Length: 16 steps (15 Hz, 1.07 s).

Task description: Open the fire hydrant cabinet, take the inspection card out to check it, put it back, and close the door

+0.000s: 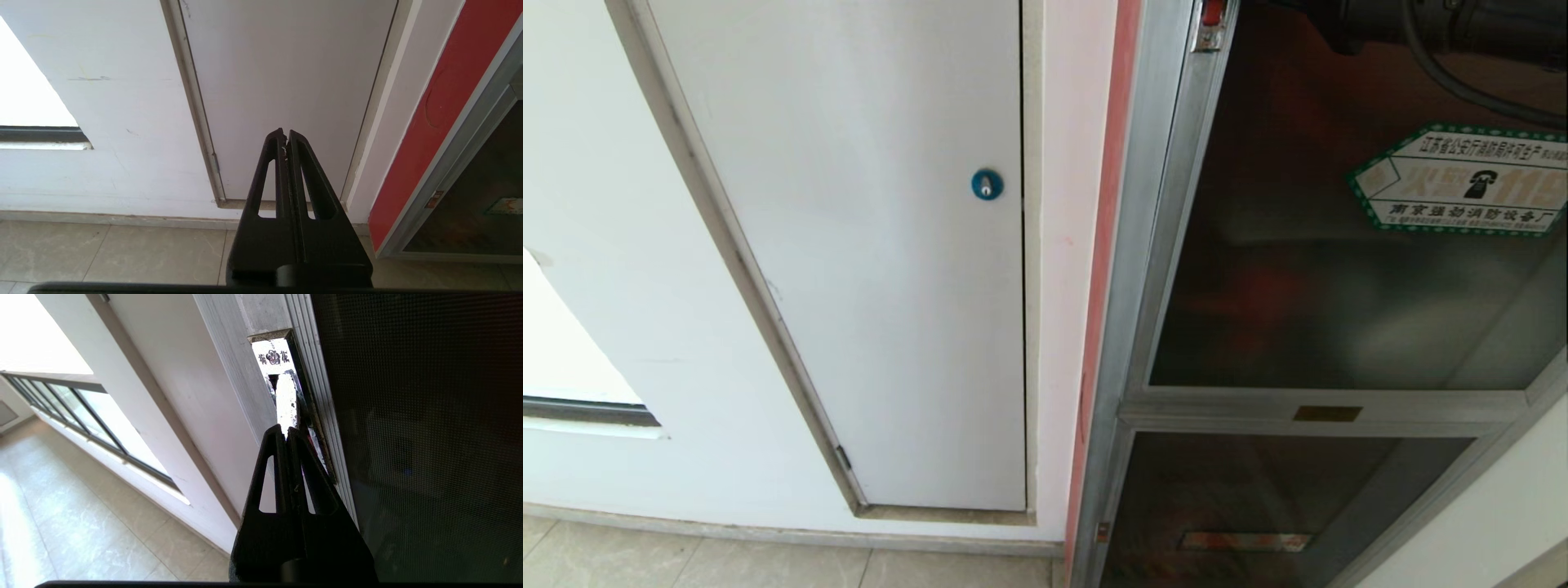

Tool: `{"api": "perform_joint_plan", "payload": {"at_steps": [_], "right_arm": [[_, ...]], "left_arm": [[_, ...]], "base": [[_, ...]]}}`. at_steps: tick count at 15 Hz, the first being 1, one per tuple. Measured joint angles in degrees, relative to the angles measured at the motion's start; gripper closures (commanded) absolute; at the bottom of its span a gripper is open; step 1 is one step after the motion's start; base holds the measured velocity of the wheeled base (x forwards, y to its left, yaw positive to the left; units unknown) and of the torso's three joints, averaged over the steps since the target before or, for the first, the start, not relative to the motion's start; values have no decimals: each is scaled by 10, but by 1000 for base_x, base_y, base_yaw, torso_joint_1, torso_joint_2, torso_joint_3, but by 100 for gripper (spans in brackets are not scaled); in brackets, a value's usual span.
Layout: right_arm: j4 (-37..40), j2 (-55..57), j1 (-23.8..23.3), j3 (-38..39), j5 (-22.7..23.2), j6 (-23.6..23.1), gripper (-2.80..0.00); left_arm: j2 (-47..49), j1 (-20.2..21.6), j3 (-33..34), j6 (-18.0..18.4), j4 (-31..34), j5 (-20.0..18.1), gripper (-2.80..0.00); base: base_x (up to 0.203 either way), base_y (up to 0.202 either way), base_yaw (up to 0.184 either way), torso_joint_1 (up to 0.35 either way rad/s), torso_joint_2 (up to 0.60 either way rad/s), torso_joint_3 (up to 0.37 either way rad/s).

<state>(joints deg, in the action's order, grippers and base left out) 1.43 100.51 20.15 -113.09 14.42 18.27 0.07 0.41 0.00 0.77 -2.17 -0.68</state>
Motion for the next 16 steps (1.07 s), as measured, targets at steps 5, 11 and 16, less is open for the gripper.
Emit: {"api": "perform_joint_plan", "payload": {"at_steps": [5, 11, 16], "right_arm": [[-11, 4, 0, 0, 8, 0, 0], [-24, 12, 0, 0, 20, -1, 0], [-25, 20, -4, -7, 20, -1, 0]], "left_arm": [[0, 0, 0, 0, 0, 0, 0], [0, 0, 0, 0, 0, 0, 0], [0, 0, 0, 0, 0, 0, 0]], "base": [[0, 0, 0, 0, 0, 0], [0, 0, 0, 0, 0, 0], [0, 0, 0, 0, 0, 0]]}}
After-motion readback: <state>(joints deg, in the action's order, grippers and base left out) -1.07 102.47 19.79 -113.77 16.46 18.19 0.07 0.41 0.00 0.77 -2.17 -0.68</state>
